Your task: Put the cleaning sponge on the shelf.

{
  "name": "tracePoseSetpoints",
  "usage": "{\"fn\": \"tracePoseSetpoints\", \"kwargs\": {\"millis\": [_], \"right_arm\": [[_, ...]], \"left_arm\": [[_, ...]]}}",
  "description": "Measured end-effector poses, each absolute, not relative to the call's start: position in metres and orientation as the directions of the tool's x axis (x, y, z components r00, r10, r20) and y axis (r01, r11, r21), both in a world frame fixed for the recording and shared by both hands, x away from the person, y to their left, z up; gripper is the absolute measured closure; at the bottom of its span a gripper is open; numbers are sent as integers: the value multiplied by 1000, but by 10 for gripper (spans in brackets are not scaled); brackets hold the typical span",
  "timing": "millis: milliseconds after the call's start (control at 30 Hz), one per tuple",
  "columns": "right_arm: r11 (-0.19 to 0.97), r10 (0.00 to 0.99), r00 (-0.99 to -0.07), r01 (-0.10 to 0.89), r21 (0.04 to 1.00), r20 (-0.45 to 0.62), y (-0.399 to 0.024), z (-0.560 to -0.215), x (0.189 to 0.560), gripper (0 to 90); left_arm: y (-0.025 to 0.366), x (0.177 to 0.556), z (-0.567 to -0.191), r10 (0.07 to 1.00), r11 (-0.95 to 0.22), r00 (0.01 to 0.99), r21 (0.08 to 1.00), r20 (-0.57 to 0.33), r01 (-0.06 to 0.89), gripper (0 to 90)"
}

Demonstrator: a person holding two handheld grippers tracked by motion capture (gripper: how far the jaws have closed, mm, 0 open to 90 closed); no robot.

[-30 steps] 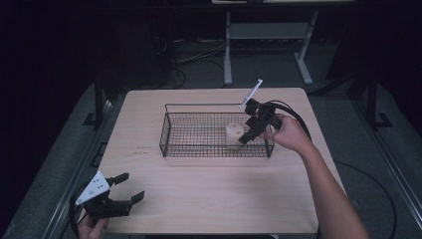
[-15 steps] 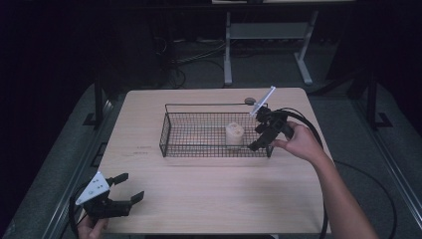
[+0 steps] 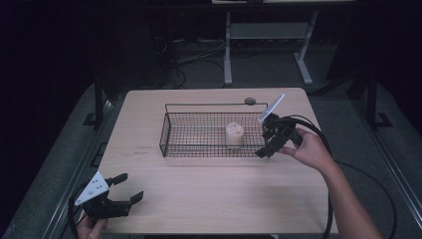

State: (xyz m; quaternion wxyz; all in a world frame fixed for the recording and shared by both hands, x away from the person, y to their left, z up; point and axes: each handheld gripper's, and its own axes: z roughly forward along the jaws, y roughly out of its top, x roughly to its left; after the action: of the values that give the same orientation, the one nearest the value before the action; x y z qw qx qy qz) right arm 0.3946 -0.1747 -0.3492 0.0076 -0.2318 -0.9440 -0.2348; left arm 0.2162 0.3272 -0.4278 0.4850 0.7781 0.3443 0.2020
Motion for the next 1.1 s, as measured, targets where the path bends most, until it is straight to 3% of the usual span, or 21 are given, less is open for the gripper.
{"fn": "tracePoseSetpoints", "kwargs": {"millis": [1100], "right_arm": [[782, 450, -884, 460, 420, 130, -203, -374, 361, 176]], "left_arm": [[327, 216, -428, 732, -295, 681, 892, -20, 343, 141]]}}
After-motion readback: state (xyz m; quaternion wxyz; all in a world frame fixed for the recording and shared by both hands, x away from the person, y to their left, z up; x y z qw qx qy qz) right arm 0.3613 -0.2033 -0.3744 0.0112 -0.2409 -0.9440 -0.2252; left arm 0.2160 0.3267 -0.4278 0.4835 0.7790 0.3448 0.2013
